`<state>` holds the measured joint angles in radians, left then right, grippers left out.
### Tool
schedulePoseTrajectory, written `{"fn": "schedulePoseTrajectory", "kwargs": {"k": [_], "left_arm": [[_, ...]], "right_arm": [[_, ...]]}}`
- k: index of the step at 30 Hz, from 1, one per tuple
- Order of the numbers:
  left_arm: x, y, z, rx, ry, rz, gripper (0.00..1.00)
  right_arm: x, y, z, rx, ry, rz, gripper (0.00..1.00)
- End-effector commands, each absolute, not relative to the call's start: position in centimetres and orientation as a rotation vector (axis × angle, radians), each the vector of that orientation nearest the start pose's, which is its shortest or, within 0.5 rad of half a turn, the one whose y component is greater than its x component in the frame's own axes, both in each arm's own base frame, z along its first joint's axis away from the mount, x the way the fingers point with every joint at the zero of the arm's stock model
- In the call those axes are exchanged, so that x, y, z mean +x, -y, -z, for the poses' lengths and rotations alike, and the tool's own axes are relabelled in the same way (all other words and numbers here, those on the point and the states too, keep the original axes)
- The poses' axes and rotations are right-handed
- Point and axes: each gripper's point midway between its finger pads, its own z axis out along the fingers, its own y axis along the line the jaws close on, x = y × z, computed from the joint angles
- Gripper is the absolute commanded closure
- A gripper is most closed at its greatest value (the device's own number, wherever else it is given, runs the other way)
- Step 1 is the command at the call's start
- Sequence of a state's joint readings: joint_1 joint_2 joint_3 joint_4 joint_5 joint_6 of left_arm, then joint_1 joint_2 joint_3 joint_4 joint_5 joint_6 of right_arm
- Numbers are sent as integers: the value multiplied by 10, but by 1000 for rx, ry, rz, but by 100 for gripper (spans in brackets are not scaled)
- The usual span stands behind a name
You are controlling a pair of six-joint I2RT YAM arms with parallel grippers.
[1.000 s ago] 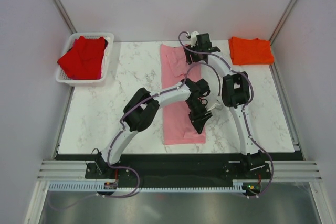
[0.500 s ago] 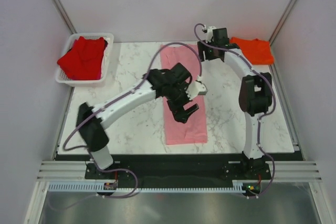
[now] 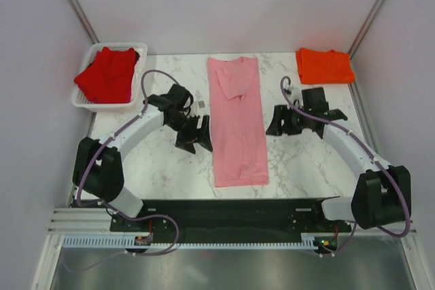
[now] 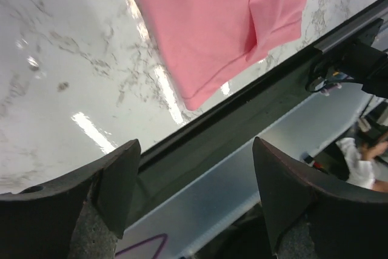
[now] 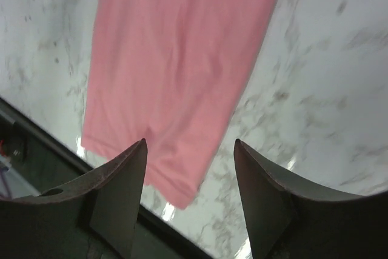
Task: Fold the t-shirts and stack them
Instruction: Fold the tshirt
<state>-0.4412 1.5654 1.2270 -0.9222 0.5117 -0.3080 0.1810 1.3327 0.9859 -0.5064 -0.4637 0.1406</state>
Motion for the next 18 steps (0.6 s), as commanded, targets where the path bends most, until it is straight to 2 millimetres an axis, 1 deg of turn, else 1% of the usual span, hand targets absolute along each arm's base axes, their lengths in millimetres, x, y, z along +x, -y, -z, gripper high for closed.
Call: {"fn": "schedulePoseTrajectory", "kwargs": {"k": [1,2,3,4,5,7,8,10,11,12,14,16,17,18], "left_arm": [[212,240,-135,132,-2928,1121,19],[206,238,-122,81,-2957,1129,23],[203,238,-114,55,-2975,1131,23],[200,238,-109,32,-2989,1139,24],[194,236,-96,-22,-3016,1129,25],[189,233,-83,-70,-3048,1106,25],[180,229,-73,-114,-3082,1087,25],[177,228,-62,-146,-3093,1075,25],[168,226,-53,-183,-3125,1044,25],[168,228,-49,-191,-3117,1048,24],[156,227,-39,-235,-3155,1016,25],[156,228,-31,-264,-3150,994,26],[154,227,-25,-312,-3163,972,27],[155,229,-23,-331,-3156,976,29]], "right_arm": [[232,-158,-114,-128,-2617,-998,33],[214,-156,-97,-89,-2670,-1016,33],[209,-156,-97,-78,-2654,-1021,32],[203,-156,-93,-50,-2668,-1031,32],[194,-156,-86,-8,-2701,-1046,32],[186,-156,-78,37,-2756,-1056,33],[183,-157,-74,78,-2790,-1056,34],[178,-159,-64,119,-2855,-1069,35],[175,-160,-59,129,-2882,-1068,36],[172,-163,-53,127,-2919,-1063,37],[170,-164,-44,108,-2957,-1015,38],[170,-162,-33,130,-3010,-970,39],[172,-162,-31,139,-3019,-963,41],[169,-162,-24,153,-3057,-943,41]]}}
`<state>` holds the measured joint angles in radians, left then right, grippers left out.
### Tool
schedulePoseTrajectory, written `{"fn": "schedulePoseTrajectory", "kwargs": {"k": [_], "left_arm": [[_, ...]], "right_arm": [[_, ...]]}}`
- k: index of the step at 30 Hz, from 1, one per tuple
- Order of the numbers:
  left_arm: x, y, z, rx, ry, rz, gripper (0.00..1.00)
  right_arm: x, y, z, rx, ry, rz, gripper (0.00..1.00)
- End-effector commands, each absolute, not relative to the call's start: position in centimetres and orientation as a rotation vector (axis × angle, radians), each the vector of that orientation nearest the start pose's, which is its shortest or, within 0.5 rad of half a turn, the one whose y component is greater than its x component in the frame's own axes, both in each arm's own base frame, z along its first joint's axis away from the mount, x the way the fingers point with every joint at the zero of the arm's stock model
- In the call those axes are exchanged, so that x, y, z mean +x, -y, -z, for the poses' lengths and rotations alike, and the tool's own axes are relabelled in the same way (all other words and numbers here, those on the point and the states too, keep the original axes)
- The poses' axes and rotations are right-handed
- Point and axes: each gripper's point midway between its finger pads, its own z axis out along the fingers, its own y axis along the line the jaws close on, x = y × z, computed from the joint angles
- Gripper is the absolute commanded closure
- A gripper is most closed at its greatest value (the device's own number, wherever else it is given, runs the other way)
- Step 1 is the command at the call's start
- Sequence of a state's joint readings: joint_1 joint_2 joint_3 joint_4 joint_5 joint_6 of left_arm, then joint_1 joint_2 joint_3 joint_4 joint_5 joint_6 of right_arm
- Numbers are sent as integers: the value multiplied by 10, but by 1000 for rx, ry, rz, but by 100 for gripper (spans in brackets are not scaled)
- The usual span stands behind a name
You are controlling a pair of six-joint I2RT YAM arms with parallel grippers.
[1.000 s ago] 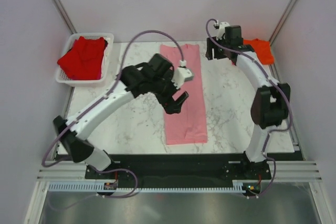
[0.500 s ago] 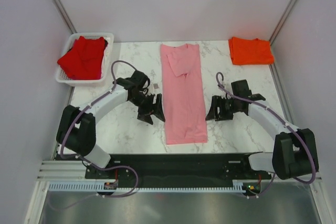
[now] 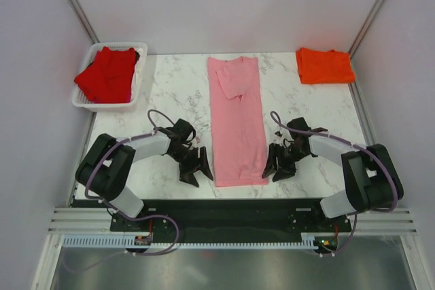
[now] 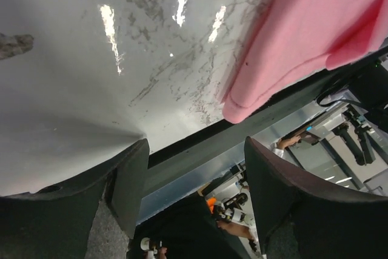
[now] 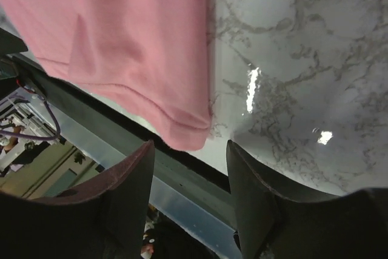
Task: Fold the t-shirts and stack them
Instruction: Fold the tshirt
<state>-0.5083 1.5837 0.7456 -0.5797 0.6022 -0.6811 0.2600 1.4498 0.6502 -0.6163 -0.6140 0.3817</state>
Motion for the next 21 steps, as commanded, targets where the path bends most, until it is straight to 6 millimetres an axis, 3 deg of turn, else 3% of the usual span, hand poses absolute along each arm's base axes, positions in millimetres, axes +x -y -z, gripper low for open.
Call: {"fn": "schedulePoseTrajectory", "kwargs": {"k": [1,9,13,21], "left_arm": [[159,231,-20,-344,-3138,985,29],[169,248,-12,-380,-3110,1008,36],[166,249,-9,-385,-3129,1017,51],[163,249,-4,-373,-3153,986,52]], "right_arm": [[170,-162,-22,158,-3070,-929,42],[169,-163,-10,188,-3128,-873,43],[169,-163,-9,195,-3130,-866,43],[173,-163,-2,194,-3140,-831,45]]}}
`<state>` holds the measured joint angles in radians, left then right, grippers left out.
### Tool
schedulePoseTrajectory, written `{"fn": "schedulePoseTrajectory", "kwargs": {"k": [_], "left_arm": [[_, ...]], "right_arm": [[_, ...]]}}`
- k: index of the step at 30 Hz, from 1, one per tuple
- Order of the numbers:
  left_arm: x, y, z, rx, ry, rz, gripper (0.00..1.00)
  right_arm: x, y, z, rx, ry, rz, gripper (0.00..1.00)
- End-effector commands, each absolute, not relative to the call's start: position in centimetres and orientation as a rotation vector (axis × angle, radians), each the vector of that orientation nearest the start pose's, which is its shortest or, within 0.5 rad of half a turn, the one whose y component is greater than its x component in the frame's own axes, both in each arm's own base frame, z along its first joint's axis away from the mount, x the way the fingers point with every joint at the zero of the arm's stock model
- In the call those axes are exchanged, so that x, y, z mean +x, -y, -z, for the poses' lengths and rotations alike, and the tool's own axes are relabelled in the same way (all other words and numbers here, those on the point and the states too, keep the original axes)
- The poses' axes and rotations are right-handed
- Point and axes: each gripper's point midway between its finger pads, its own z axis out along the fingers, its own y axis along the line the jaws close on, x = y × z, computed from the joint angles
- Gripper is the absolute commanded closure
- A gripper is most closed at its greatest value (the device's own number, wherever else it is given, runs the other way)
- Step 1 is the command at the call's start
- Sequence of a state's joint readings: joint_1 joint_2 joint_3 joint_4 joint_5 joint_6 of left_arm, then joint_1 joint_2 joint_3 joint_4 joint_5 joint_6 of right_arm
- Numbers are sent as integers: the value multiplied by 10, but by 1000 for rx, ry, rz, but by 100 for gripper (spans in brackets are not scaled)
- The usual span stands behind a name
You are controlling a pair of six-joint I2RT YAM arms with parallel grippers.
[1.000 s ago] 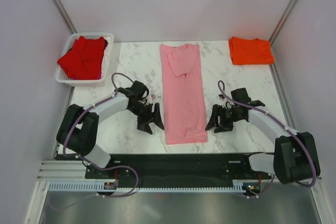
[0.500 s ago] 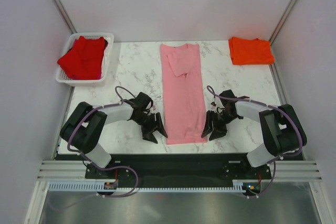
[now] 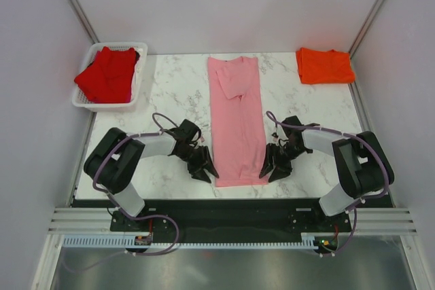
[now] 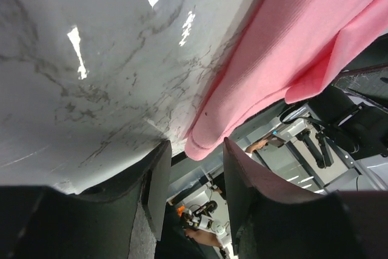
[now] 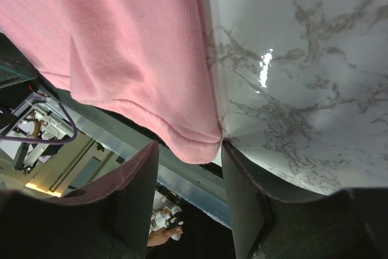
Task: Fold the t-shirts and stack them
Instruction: Fold the tshirt
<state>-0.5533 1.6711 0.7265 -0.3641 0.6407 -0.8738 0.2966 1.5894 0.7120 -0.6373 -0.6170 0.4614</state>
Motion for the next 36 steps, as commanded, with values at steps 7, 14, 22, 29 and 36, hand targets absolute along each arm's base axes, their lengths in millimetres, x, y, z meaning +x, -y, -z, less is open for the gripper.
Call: {"fn": "schedulePoseTrajectory", "kwargs": {"k": [7,14,22,29,36], "left_arm": [[155,249,2,-337,-3187,942,52],[142,242,9,-296,-3222,856,74],[152,232,5,-274,-3178,798,98],[182,240,-24,-160,-3051,840,98],[239,248,-78,-92,-2833,913,98]], "right_arm": [[179,-166,1,216,-3133,-825,48],[174,-165,7,242,-3139,-821,65],[169,-164,-3,226,-3113,-842,100],[184,-176,-38,82,-2995,-955,100],[218,-188,-86,-65,-2838,-1005,100]]}}
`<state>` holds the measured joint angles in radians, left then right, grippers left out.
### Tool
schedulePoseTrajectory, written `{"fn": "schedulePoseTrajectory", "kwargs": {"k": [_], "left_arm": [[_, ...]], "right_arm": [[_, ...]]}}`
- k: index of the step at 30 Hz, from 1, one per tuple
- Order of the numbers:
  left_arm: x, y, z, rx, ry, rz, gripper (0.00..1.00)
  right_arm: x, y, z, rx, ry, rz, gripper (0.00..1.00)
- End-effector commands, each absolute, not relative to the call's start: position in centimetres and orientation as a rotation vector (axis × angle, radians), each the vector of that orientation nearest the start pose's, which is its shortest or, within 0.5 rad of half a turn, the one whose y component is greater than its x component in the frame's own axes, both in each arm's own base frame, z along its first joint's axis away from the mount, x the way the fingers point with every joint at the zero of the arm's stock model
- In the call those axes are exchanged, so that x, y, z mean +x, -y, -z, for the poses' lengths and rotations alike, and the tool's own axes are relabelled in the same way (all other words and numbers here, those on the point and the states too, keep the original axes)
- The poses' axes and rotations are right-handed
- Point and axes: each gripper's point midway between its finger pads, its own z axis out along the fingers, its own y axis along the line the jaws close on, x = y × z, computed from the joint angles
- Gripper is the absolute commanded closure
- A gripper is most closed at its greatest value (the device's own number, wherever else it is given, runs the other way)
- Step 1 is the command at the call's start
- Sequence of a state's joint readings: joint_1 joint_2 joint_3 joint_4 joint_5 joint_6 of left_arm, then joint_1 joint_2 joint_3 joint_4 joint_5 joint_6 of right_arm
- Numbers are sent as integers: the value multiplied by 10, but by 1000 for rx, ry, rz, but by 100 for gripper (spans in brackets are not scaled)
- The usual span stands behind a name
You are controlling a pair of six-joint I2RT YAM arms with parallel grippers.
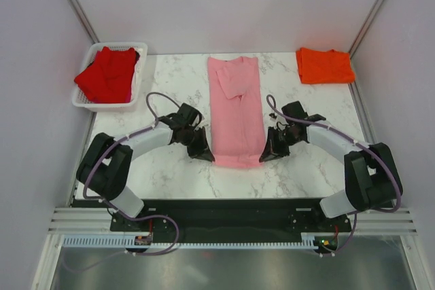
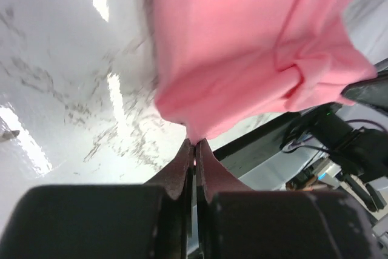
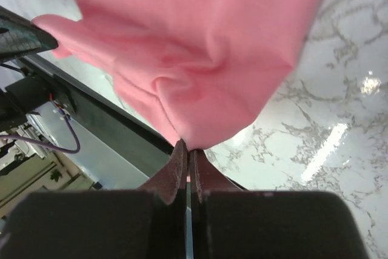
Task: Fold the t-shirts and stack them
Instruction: Fold the tshirt
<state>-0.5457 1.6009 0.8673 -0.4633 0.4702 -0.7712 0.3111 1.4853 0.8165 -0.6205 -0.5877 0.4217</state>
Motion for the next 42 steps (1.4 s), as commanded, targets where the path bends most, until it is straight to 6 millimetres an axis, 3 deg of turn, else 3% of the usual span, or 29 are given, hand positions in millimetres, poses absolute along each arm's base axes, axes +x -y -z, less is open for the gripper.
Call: {"fn": "schedulePoseTrajectory", "kwargs": {"k": [1,5,9,15,23,30,36,42], "left_arm": [[249,245,-83,-85,-2806,902,98],[285,241,-105,-80,-2710,875,98],[328,239,-130,-59,-2604,849,98],[374,236,-144,41,-2522,796,98],[413,239,-123,96,-2516,711,98],[453,238,-112,127,-2477,632,98],[477,238,-101,151,-2463,587,98],[478,239,-86,154,-2486,586,98]], "right_arm": [[225,-189,-94,-76,-2810,-1005,100],[253,-190,-111,-116,-2732,-976,100],[302,-191,-135,-128,-2615,-948,100],[364,-191,-143,-120,-2528,-910,100],[414,-193,-117,-136,-2533,-864,100],[451,-194,-109,-144,-2512,-844,100],[470,-193,-100,-138,-2510,-833,100],[474,-194,-89,-137,-2527,-836,100]]}}
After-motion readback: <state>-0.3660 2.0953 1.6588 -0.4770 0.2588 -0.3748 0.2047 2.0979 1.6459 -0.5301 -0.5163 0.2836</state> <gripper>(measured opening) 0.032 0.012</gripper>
